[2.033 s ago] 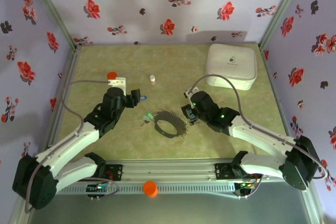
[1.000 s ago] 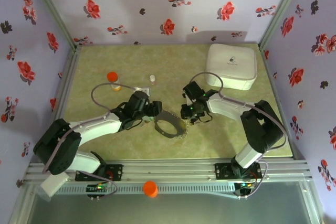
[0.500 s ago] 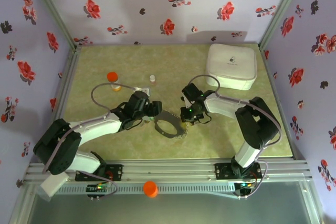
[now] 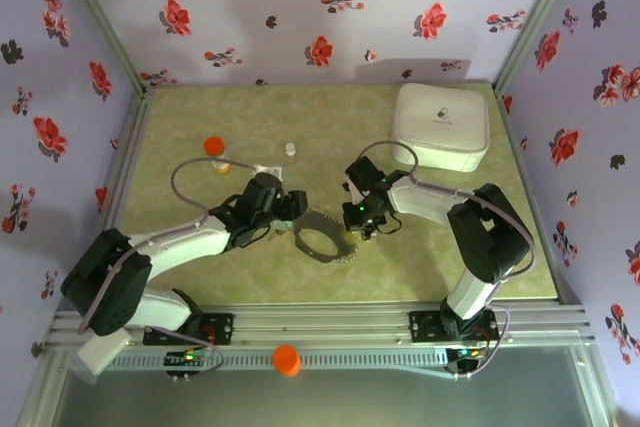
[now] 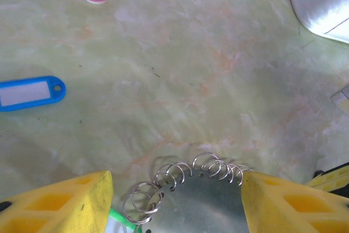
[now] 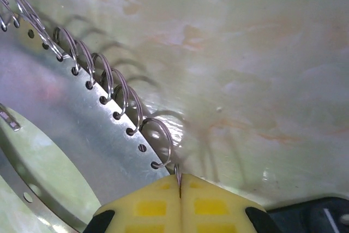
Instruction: Put the keys on the keyring
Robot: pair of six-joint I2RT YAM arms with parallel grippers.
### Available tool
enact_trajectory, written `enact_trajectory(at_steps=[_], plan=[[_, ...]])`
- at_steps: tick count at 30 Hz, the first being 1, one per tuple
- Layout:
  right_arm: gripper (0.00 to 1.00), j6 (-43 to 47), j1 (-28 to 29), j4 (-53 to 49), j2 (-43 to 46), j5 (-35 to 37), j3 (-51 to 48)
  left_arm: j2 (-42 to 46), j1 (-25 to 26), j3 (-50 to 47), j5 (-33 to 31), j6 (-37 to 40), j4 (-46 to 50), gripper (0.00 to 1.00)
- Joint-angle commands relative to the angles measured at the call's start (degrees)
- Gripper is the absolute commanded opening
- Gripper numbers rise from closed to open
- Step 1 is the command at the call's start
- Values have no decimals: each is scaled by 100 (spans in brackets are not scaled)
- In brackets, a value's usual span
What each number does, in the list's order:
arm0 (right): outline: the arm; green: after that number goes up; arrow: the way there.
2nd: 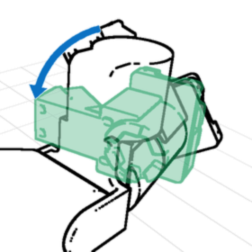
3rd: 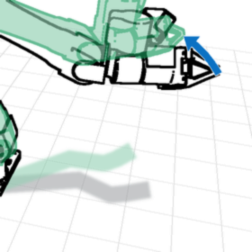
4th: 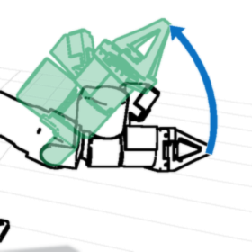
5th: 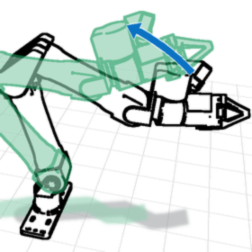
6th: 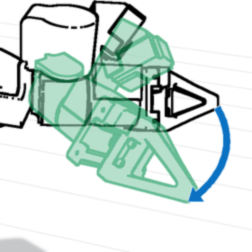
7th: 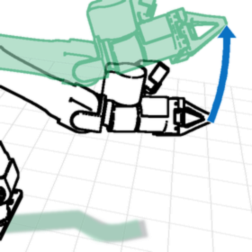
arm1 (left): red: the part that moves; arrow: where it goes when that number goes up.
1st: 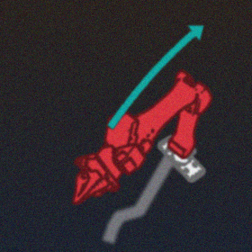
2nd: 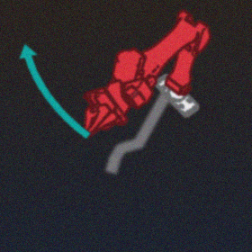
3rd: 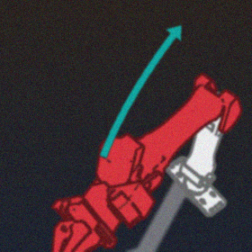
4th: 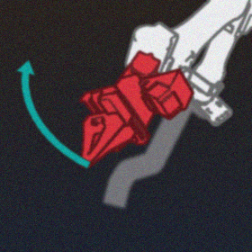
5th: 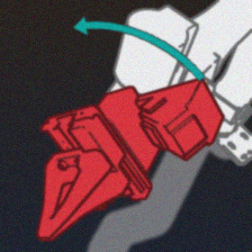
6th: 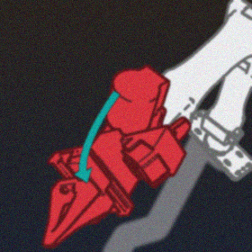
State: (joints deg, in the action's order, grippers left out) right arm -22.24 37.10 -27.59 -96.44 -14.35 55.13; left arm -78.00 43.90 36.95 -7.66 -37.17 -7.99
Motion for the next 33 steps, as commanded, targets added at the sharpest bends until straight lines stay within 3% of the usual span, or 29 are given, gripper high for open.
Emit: enact_trajectory(at_steps=[1, 9, 18, 26, 33], plan=[[0, 144, -23, -307, 290, 332, 135, 275, 31, -87, -329, 21, 22, 63], [0, 732, 95, -641, 951, 425, 375, 910, 39, -259, -937, 406, 66, 61], [0, 2374, 593, -332, 2120, 497, 322, 1685, 0, -272, -1217, 2018, 272, 61], [0, 3533, 758, 265, 2837, -162, 6, 2303, 37, -474, -45, 3483, -309, 54], [0, 4344, 899, 330, 3153, -608, -205, 2339, 92, -707, 1838, 4874, -854, 41]])
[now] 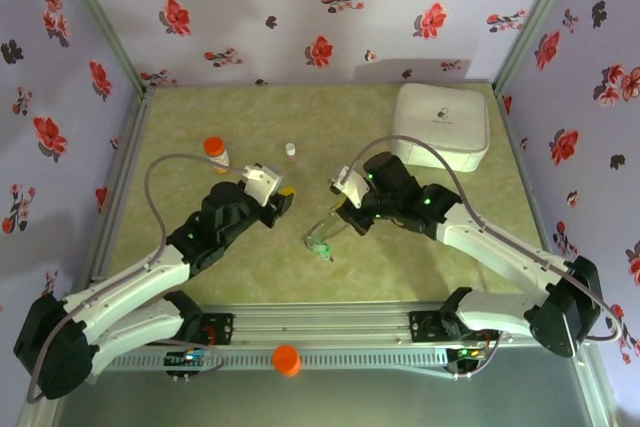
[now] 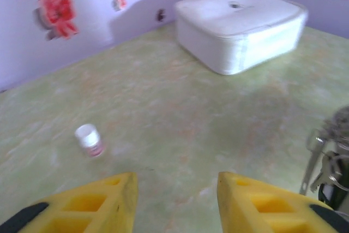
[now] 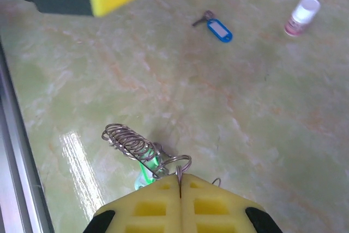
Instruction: Put the keys on the keyring
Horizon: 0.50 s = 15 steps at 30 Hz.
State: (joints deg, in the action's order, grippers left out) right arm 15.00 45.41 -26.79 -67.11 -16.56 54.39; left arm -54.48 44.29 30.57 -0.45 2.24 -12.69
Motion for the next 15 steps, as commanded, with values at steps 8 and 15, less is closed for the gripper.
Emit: enact_trajectory(at_steps=[8, 15], plan=[[0, 1471, 213, 190, 590, -626, -340, -447, 47, 67, 2534, 1912, -192, 47], [0, 1817, 383, 60, 620, -481, -315, -1173, 10, 654, 3996, 2313, 281, 54]])
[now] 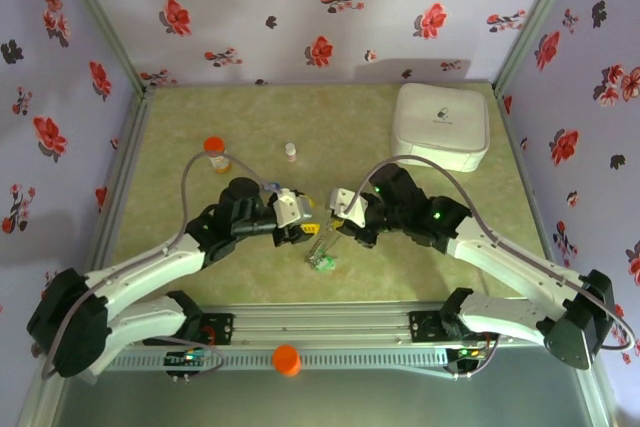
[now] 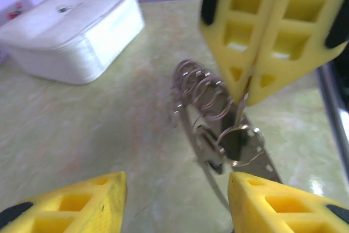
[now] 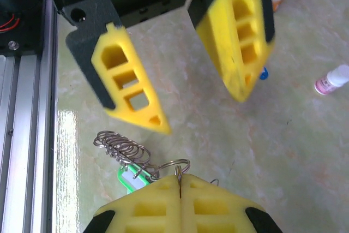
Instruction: Put the keys on the keyring
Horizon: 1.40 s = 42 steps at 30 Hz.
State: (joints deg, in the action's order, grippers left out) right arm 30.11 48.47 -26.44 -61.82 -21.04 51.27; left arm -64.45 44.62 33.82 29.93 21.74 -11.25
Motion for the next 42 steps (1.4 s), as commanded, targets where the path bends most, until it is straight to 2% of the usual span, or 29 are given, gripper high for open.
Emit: enact_trajectory(at_steps=[1, 6, 11, 22, 26, 29, 35, 42], plan=[[0, 324, 99, 17, 88, -10, 5, -251, -23, 387, 1131, 410, 216, 54], [0, 369, 148, 26, 144, 140, -4, -490, -24, 708, 1827, 775, 1057, 55], [0, 357, 198, 152, 174, 181, -48, -580, -23, 742, 2086, 910, 1396, 50], [0, 321, 210, 225, 221, 221, -99, -523, -21, 594, 1984, 964, 1246, 38], [0, 303, 229, 189, 216, 134, -99, -347, -43, 390, 1281, 775, 803, 42], [0, 314, 248, 169, 207, 117, -99, -309, -90, 338, 991, 610, 630, 43], [0, 304, 290, 244, 182, 146, -95, -569, -76, 422, 1419, 412, 646, 45], [0, 189, 291, 358, 153, 481, -80, -655, 10, 364, 1832, 341, 680, 41]])
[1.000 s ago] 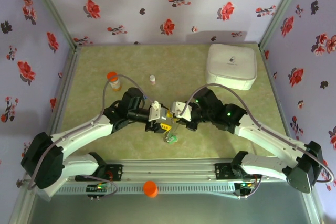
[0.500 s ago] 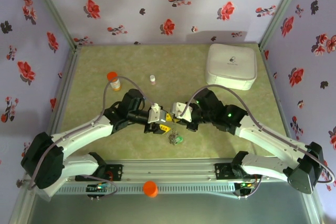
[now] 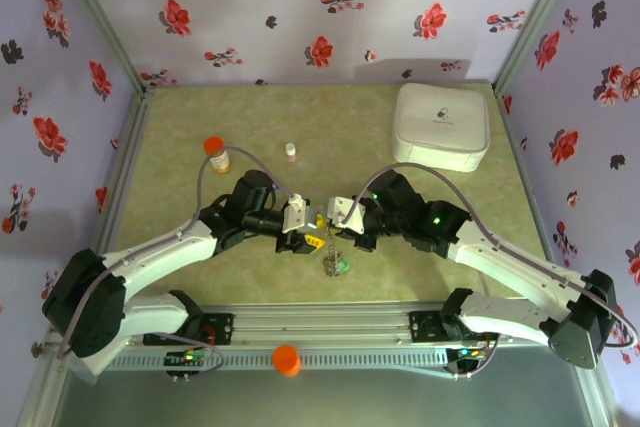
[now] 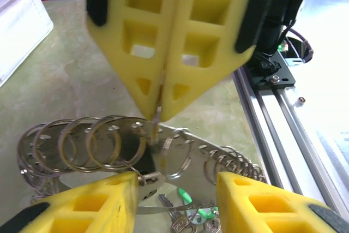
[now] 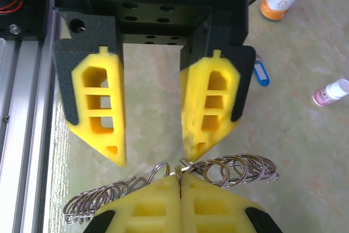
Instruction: Put the keys on the keyring
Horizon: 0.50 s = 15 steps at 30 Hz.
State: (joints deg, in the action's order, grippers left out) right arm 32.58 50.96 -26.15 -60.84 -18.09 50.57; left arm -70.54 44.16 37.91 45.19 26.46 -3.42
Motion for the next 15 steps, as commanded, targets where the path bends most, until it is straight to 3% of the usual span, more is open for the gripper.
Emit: enact_trajectory(at_steps=[1, 7, 15], plan=[[0, -75, 42, 362, 52, 188, -7, -47, 72, -55, 306, -161, -149, 41], [0, -227, 43, 453, -23, 238, 7, -80, 167, -212, 304, -433, -690, 42], [0, -367, 41, 414, -168, 586, 67, 188, 221, -363, 129, -434, -697, 39]])
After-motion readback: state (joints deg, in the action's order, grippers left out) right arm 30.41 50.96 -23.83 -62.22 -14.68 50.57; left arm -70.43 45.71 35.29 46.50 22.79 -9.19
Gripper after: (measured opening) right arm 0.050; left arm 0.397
